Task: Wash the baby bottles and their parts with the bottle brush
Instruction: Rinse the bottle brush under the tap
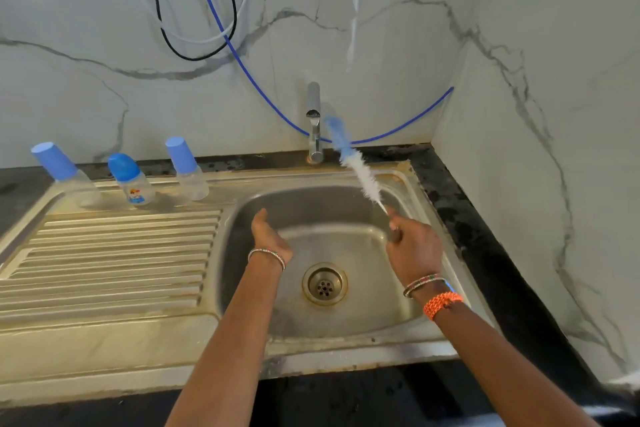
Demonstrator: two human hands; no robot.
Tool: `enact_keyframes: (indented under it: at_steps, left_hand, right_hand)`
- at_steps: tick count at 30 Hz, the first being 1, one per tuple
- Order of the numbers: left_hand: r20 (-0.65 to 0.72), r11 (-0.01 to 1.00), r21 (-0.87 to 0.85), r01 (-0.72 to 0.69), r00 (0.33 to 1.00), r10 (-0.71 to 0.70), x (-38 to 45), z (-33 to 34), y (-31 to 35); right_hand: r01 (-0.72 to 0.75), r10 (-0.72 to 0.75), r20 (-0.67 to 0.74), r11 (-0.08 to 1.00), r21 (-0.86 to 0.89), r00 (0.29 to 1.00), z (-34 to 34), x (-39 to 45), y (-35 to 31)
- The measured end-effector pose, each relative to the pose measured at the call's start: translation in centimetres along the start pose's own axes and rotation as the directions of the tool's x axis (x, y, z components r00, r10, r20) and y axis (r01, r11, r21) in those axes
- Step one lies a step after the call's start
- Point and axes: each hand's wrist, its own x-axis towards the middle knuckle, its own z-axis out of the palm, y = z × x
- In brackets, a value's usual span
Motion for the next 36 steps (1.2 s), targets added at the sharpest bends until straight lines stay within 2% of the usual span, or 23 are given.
enact_keyframes:
  at_steps: [2, 4, 5, 8, 9, 10, 11, 13, 14, 16, 18, 19, 22, 24, 27, 30, 33, 36]
  left_hand:
    - [-0.045, 0.981, 0.196, -0.003, 0.999, 0.011, -0.3, 0.0, -0.1]
    - [-0.1, 0.907, 0.411, -0.087, 0.985, 0.14, 0.1, 0.0, -0.1]
    - [-0.114, 0.873, 0.46, -0.159, 0.965, 0.235, 0.9, -0.2, -0.2]
    - [-0.189, 0.753, 0.574, -0.323, 0.842, 0.505, 1.5, -0.3, -0.2]
    - [-0.153, 0.701, 0.614, -0.363, 0.816, 0.557, 1.2, -0.3, -0.2]
    - [-0.066, 0.616, 0.699, -0.364, 0.824, 0.563, 1.1, -0.2, -0.2]
    - [0.038, 0.482, 0.814, -0.324, 0.858, 0.512, 1.3, -0.2, -0.3]
    - [0.097, 0.151, 0.975, -0.164, 0.921, 0.377, 1.8, -0.3, -0.4]
    - [0.104, 0.069, 0.988, -0.14, 0.922, 0.374, 1.7, -0.1, -0.4]
    - [0.143, 0.044, 0.982, -0.183, 0.878, 0.457, 2.1, 0.1, -0.5]
    - [0.169, 0.049, 0.968, -0.245, 0.785, 0.596, 2.3, 0.3, -0.6]
    - [0.195, 0.015, 0.963, -0.271, 0.729, 0.657, 2.4, 0.3, -0.7]
    - [0.314, -0.15, 0.942, -0.301, 0.625, 0.715, 3.4, 0.5, -0.6]
    - [0.38, -0.239, 0.922, -0.305, 0.588, 0.714, 4.8, 0.9, -0.1]
    - [0.461, -0.371, 0.887, -0.275, 0.574, 0.677, 7.5, 1.5, 0.9]
    - [0.51, -0.466, 0.849, -0.25, 0.621, 0.596, 9.7, 2.6, 1.7]
    - [0.499, -0.494, 0.84, -0.225, 0.679, 0.539, 11.8, 3.5, 2.4]
    - [0.439, -0.455, 0.869, -0.194, 0.726, 0.529, 13.8, 4.0, 2.7]
  right_hand:
    - [0.101, -0.061, 0.172, 0.967, -0.235, 0.983, 0.0, 0.1, 0.0]
    - [0.101, -0.04, 0.211, 0.952, -0.289, 0.977, -0.2, 0.2, 0.0]
    - [0.095, -0.033, 0.205, 0.949, -0.302, 0.978, -0.3, 0.5, 0.0]
    - [0.125, -0.049, 0.21, 0.923, -0.365, 0.976, -0.1, 1.9, -0.1]
    - [0.151, -0.066, 0.218, 0.904, -0.399, 0.974, 0.2, 2.2, -0.1]
    - [0.168, -0.08, 0.218, 0.892, -0.419, 0.973, 0.5, 2.7, 0.0]
    - [0.174, -0.087, 0.214, 0.887, -0.428, 0.973, 1.0, 3.0, 0.2]
    - [0.205, -0.113, 0.229, 0.878, -0.432, 0.967, 1.9, 3.5, 0.6]
    - [0.206, -0.121, 0.223, 0.89, -0.408, 0.967, 2.3, 3.7, 0.7]
    - [0.192, -0.137, 0.179, 0.923, -0.334, 0.974, 3.3, 4.9, 0.3]
    - [0.185, -0.152, 0.14, 0.948, -0.259, 0.978, 4.6, 7.0, -0.3]
    - [0.168, -0.142, 0.137, 0.964, -0.207, 0.98, 5.5, 8.2, -0.7]
    - [0.131, -0.126, 0.086, 0.989, -0.062, 0.988, 9.1, 12.7, -1.7]
    - [0.068, -0.07, 0.071, 0.997, 0.027, 0.995, 11.3, 16.0, -2.3]
    - [0.019, -0.024, 0.112, 0.999, 0.046, 0.993, 14.3, 19.6, -2.6]
    - [-0.001, -0.005, 0.137, 0.999, 0.044, 0.991, 16.8, 22.1, -3.0]
    - [0.029, -0.042, 0.11, 0.993, 0.119, 0.993, 18.2, 23.2, -4.1]
    - [0.094, -0.109, 0.089, 0.982, 0.163, 0.99, 19.1, 24.4, -4.8]
